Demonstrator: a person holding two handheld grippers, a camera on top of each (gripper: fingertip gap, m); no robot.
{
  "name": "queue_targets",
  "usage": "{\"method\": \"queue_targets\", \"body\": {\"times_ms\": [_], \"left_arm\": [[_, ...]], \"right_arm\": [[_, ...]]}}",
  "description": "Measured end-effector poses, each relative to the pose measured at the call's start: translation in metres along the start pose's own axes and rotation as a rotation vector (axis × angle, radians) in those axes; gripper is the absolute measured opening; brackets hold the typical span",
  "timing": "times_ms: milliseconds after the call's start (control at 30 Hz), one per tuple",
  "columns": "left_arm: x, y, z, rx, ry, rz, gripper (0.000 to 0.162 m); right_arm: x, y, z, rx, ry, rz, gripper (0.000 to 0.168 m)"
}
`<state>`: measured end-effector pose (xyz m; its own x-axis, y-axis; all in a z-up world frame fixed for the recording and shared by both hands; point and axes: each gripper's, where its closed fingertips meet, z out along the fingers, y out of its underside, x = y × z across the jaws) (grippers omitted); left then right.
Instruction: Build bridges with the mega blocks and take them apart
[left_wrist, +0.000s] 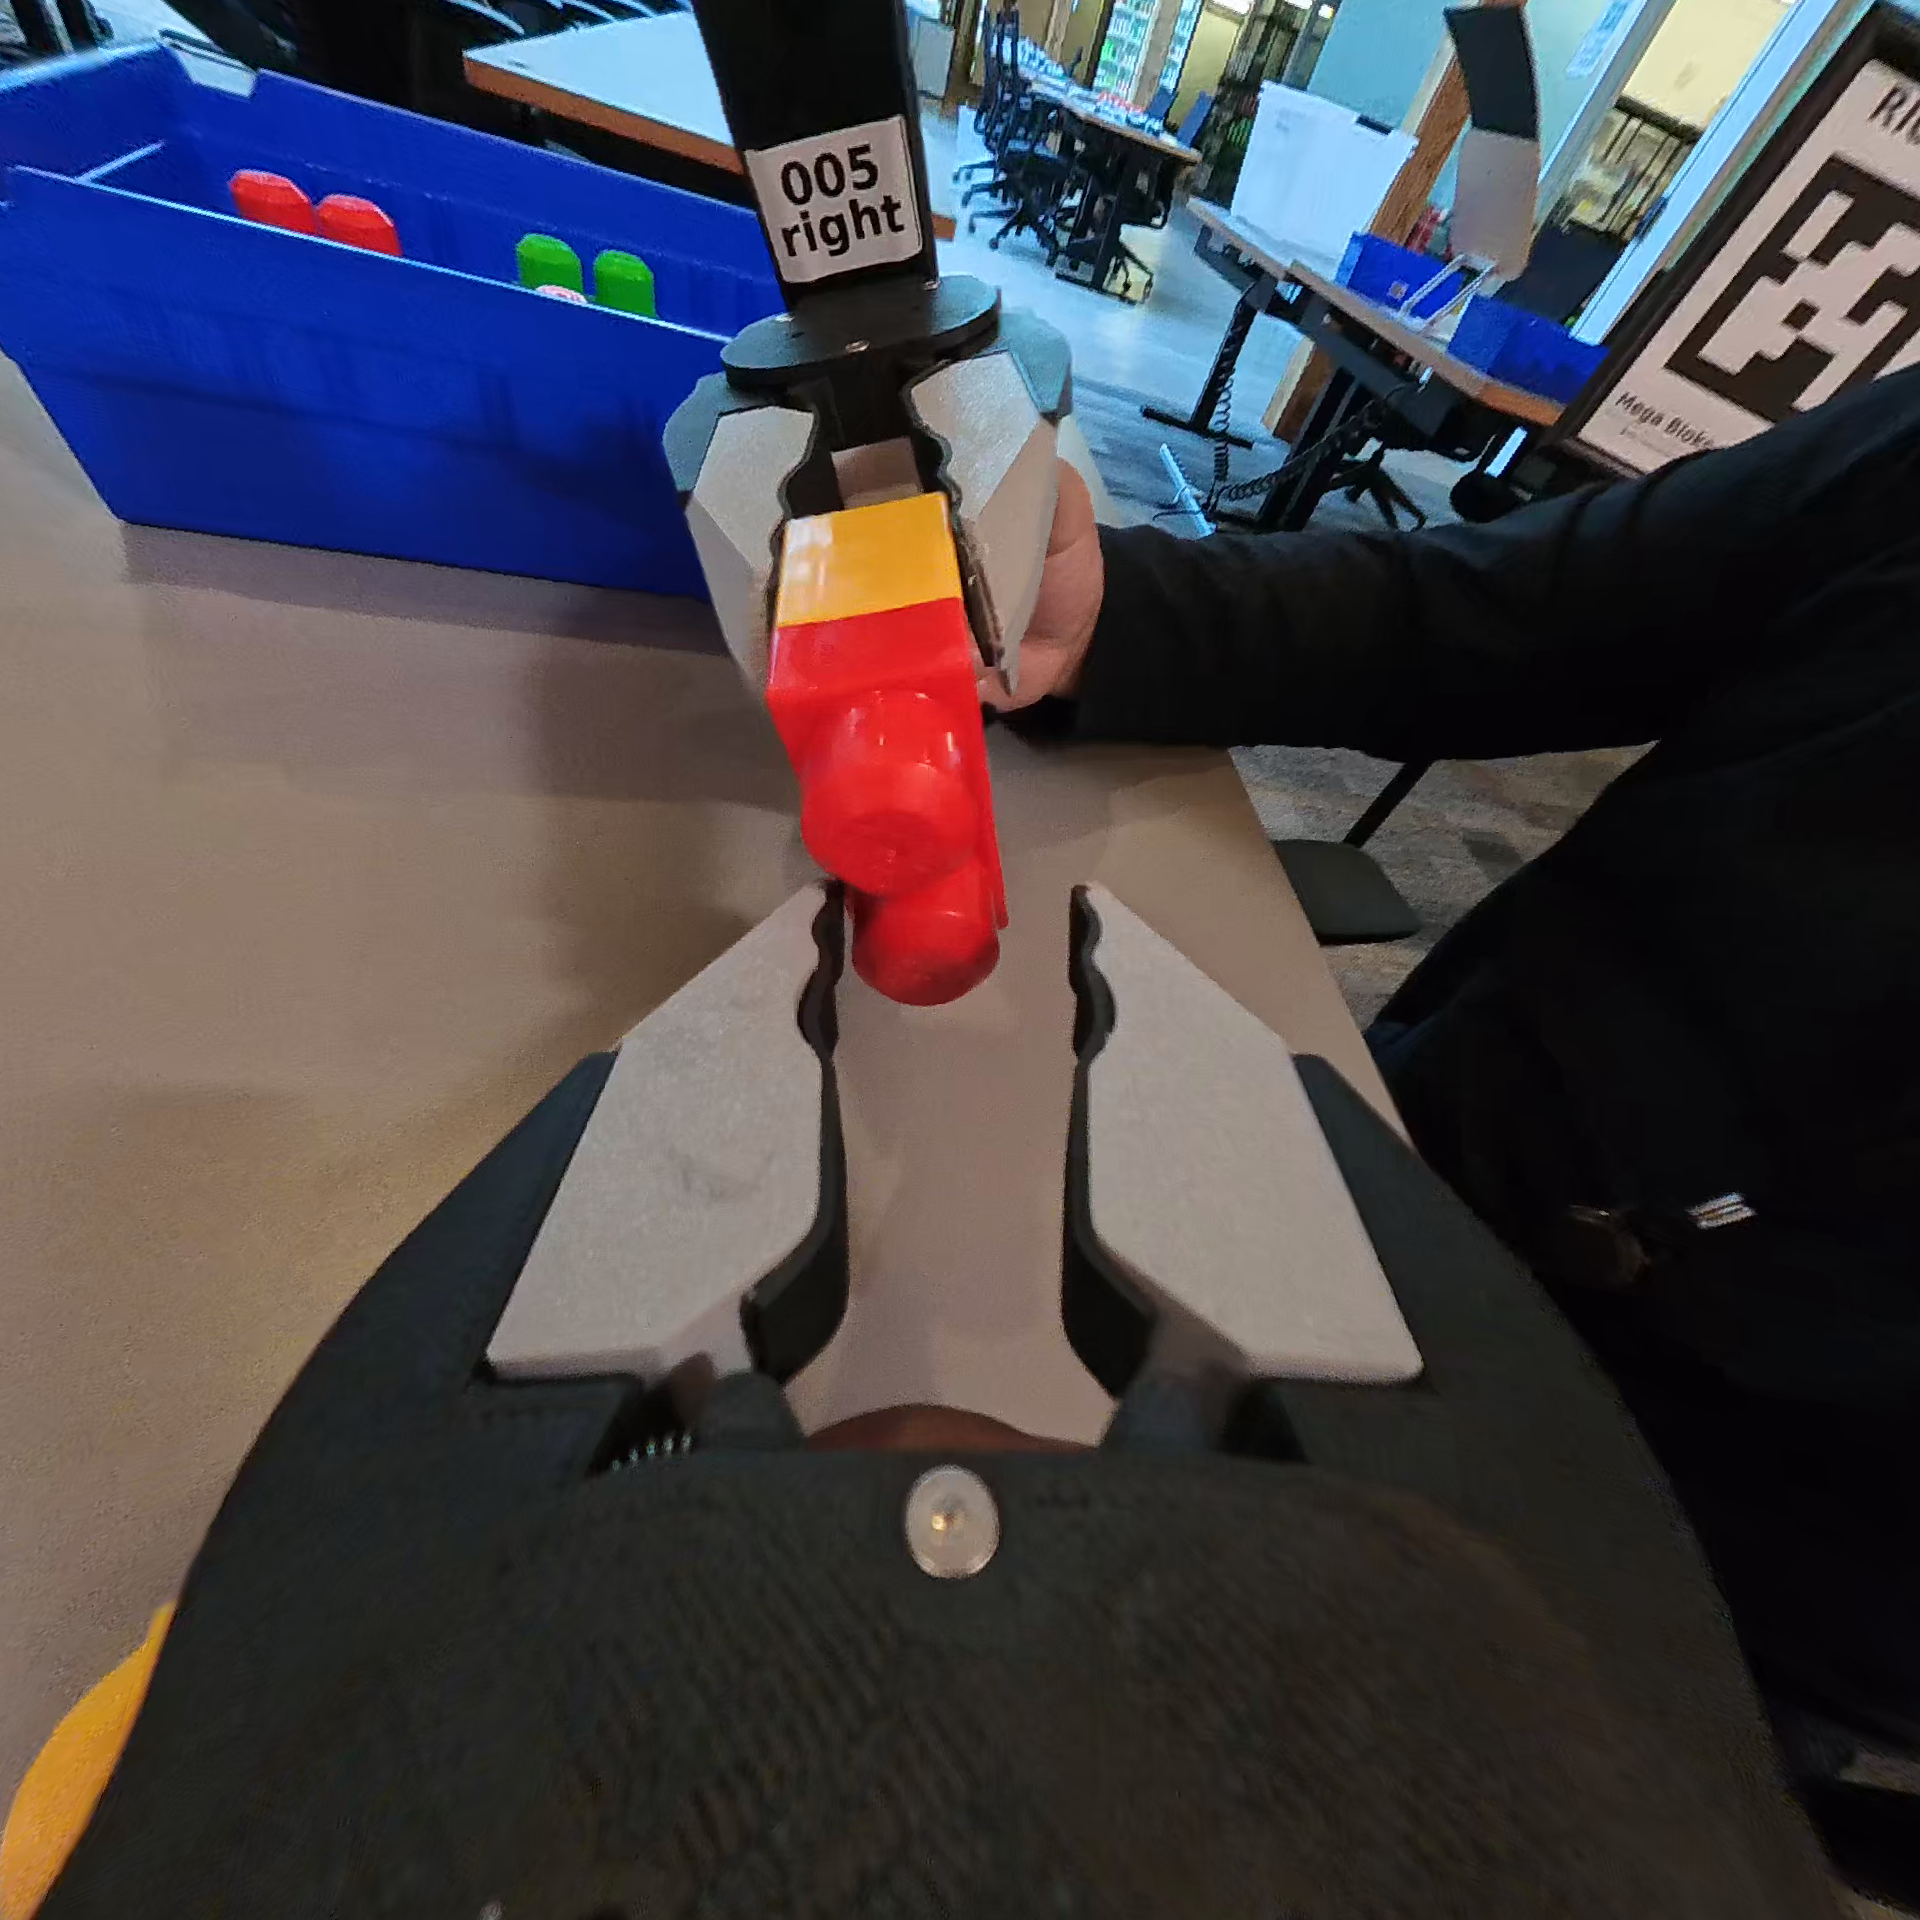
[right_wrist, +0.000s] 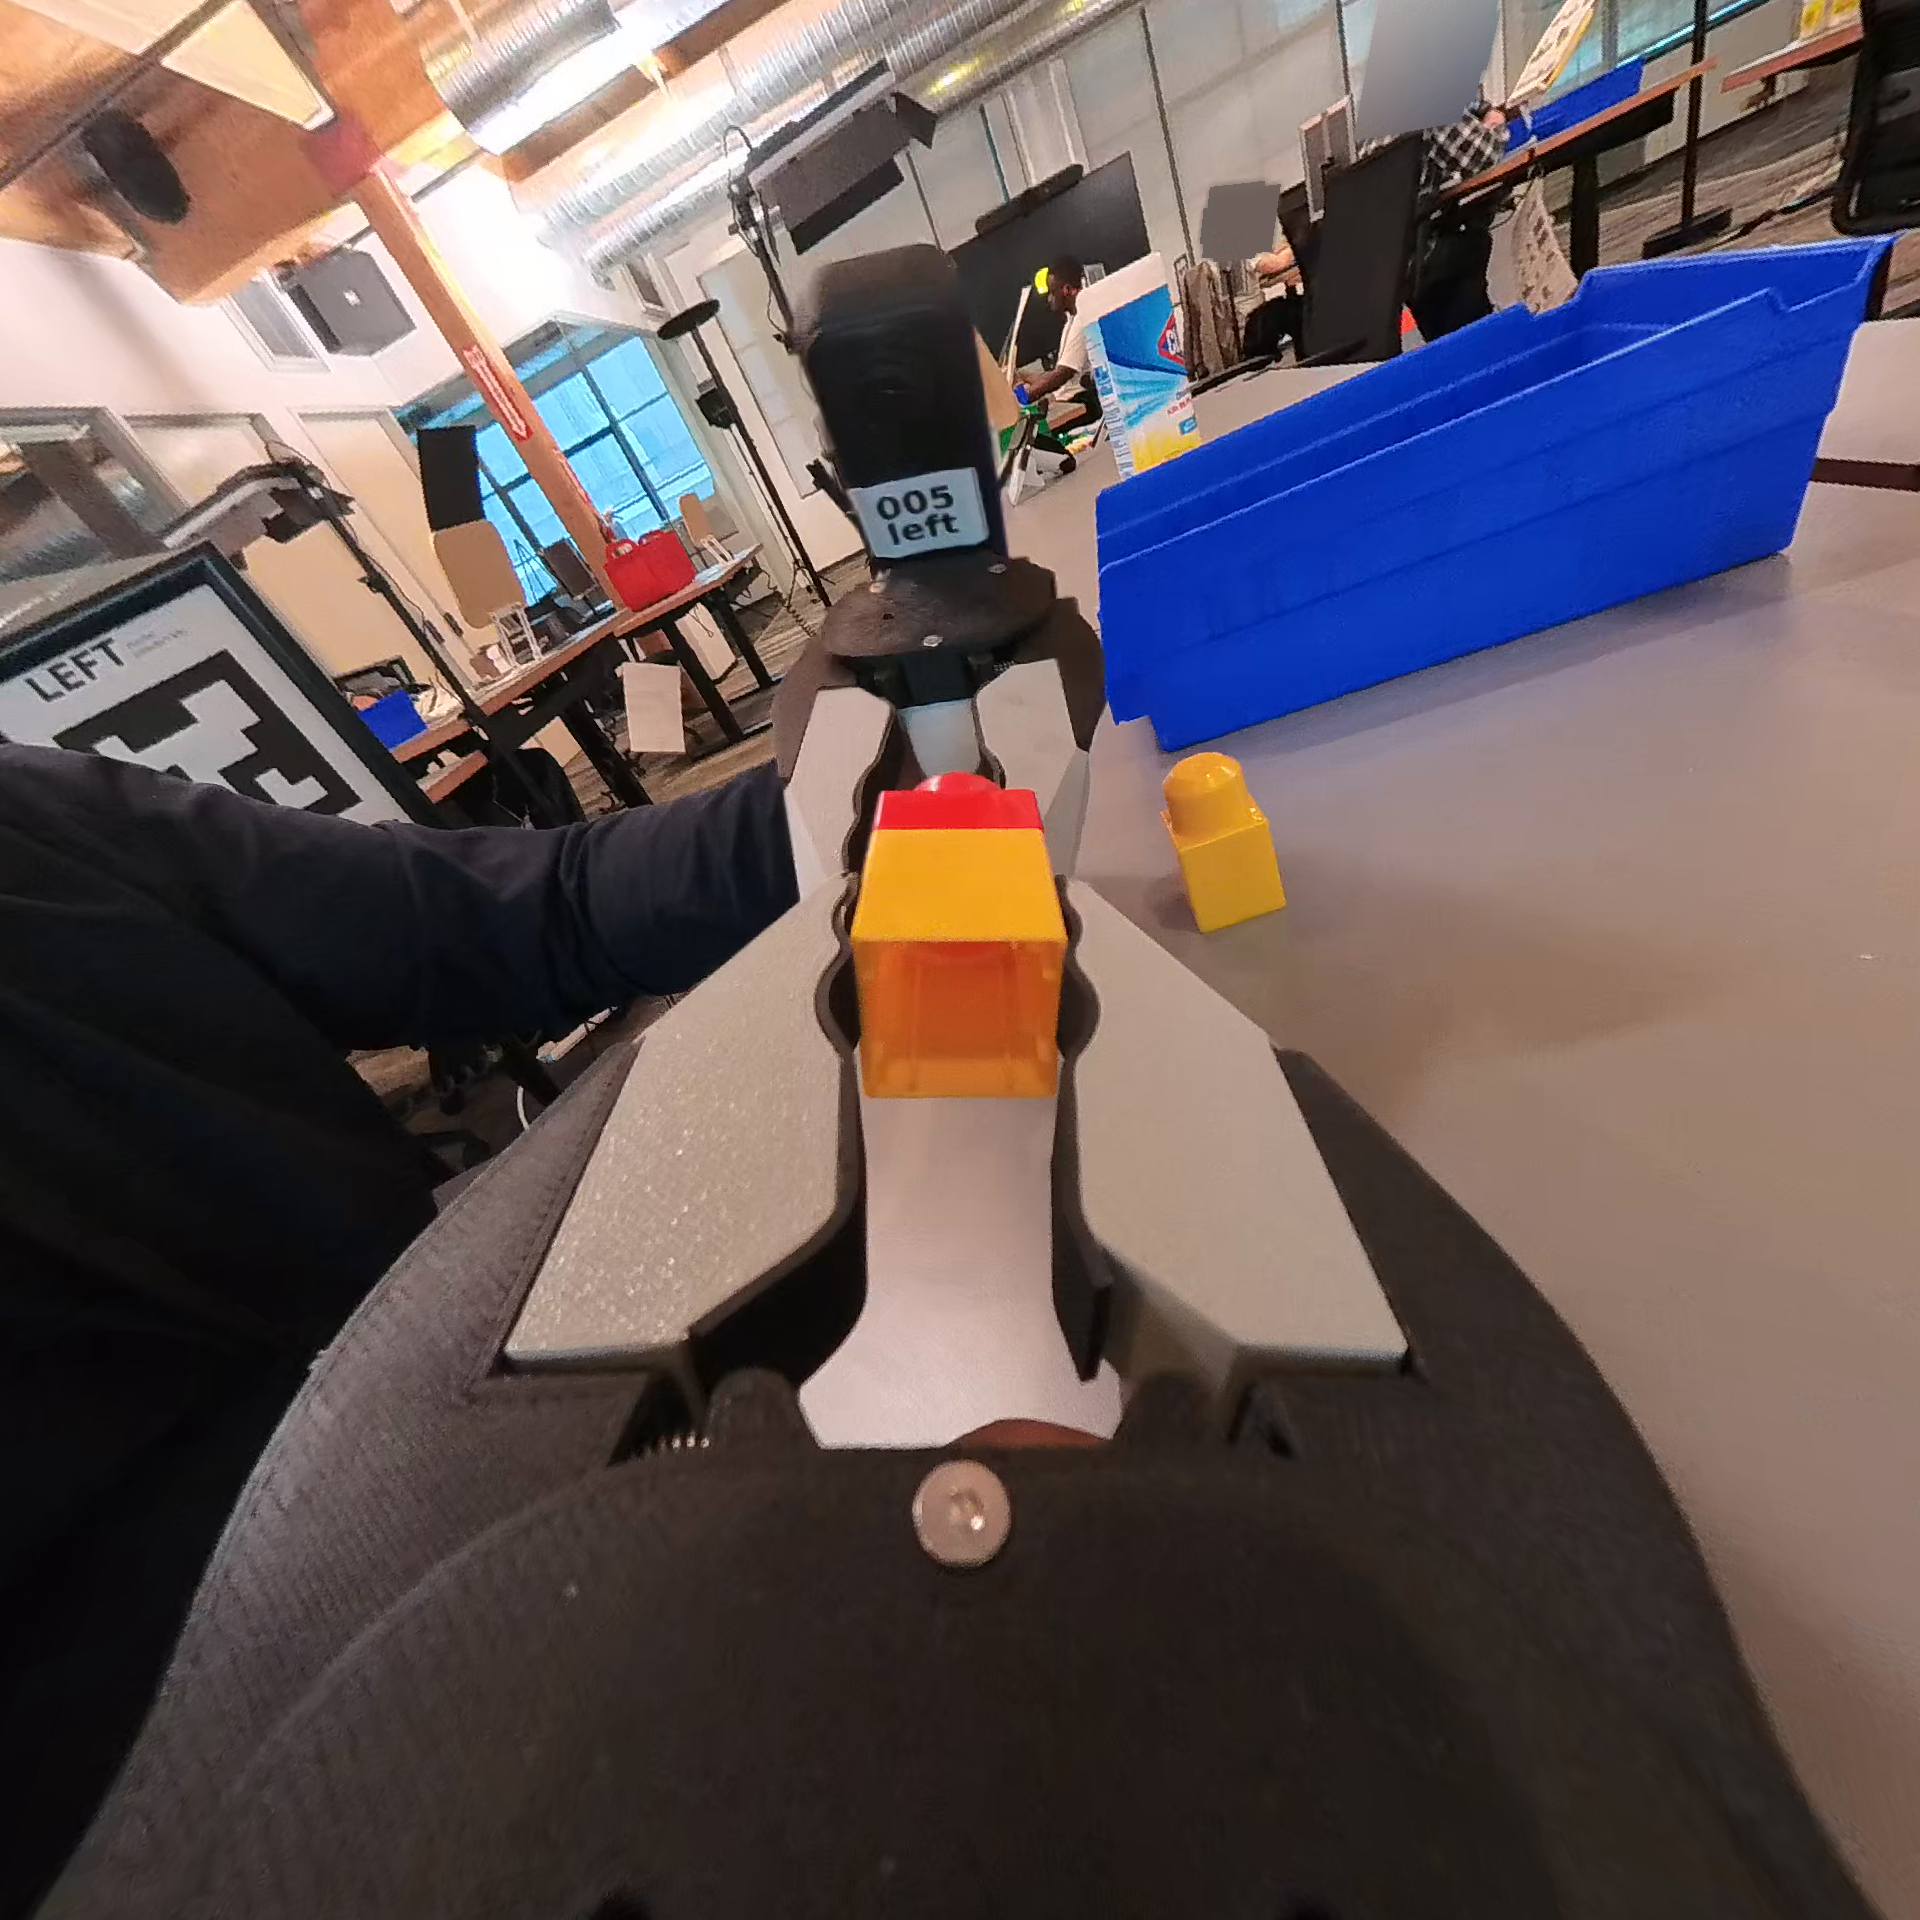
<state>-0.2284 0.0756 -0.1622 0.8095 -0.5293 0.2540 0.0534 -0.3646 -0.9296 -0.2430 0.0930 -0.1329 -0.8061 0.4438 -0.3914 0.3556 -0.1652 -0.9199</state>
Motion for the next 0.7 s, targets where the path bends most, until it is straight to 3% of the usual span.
{"method": "queue_targets", "body": {"times_ms": [167, 367, 700], "left_arm": [[-0.004, -0.006, 0.0, 0.037, -0.003, -0.058, 0.042], [-0.007, 0.009, 0.008, -0.067, -0.069, 0.023, 0.035], [-0.003, -0.001, 0.005, -0.041, -0.077, 0.048, 0.034]], "right_arm": [[-0.004, 0.015, 0.003, -0.115, 0.007, -0.043, 0.033], [-0.002, 0.032, 0.018, -0.199, 0.036, -0.065, 0.033], [-0.008, 0.019, 0.019, -0.123, 0.008, -0.044, 0.034]]}}
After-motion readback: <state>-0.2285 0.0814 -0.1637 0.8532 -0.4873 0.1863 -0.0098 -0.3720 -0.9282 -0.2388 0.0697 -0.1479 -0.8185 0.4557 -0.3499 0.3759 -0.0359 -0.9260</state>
